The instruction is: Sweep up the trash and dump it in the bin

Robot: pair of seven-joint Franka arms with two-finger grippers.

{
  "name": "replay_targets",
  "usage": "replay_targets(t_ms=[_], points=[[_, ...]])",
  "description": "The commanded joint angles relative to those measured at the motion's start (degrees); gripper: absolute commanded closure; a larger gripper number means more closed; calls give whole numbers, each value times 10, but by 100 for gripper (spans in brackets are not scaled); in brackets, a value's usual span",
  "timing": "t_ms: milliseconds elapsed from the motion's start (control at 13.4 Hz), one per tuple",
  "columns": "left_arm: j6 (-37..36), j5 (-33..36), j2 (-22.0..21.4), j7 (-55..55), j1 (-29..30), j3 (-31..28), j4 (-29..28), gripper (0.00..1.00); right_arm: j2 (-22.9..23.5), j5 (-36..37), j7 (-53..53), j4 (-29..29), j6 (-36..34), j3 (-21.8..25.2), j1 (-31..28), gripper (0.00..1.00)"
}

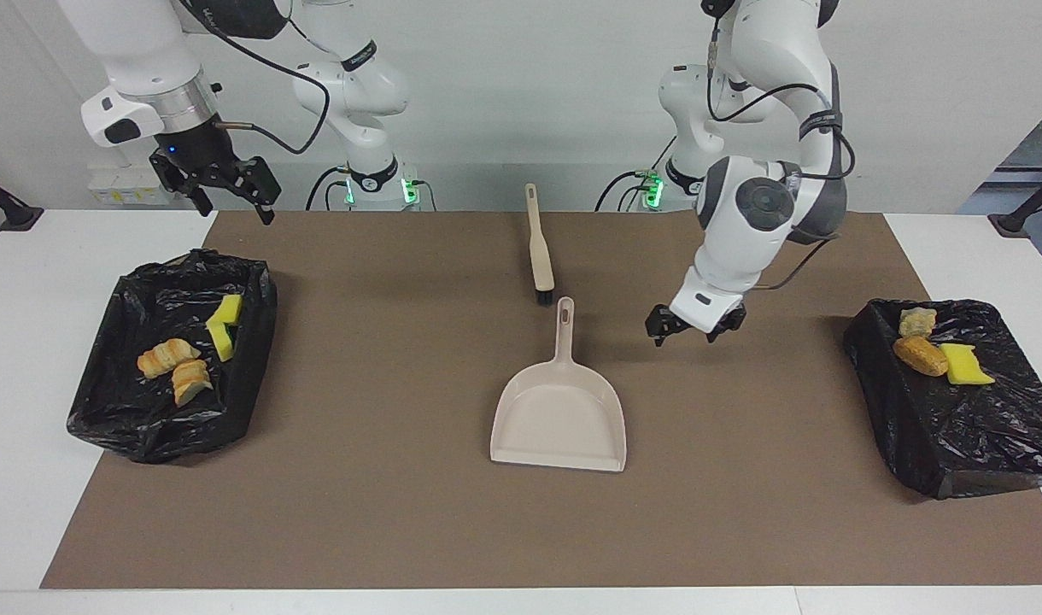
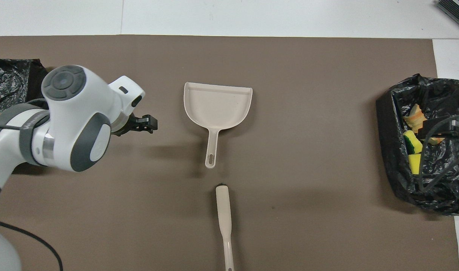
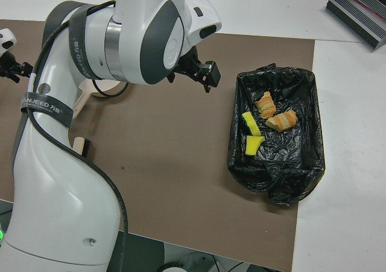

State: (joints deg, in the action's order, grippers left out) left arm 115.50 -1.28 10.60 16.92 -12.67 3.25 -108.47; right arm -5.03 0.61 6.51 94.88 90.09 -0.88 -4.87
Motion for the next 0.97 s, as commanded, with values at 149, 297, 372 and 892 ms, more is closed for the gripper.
replay_targets(t_ms=[149,297,372,892], points=[[17,-1,-90,-119,89,6,-102,0,50,4,3,-98,-90,-2,-8,0],[-3,-1,-124,-160,105,6,-91,0,64,6,3,-113,-92,-3,-4,0],[-29,-1,-139,-186,117,5,-67,0,63,10,4,-112,-91,-2,2,0],[-261,2,-130,-257,145,-9,175,0,63,10,4,-110,-79,23,39,0]])
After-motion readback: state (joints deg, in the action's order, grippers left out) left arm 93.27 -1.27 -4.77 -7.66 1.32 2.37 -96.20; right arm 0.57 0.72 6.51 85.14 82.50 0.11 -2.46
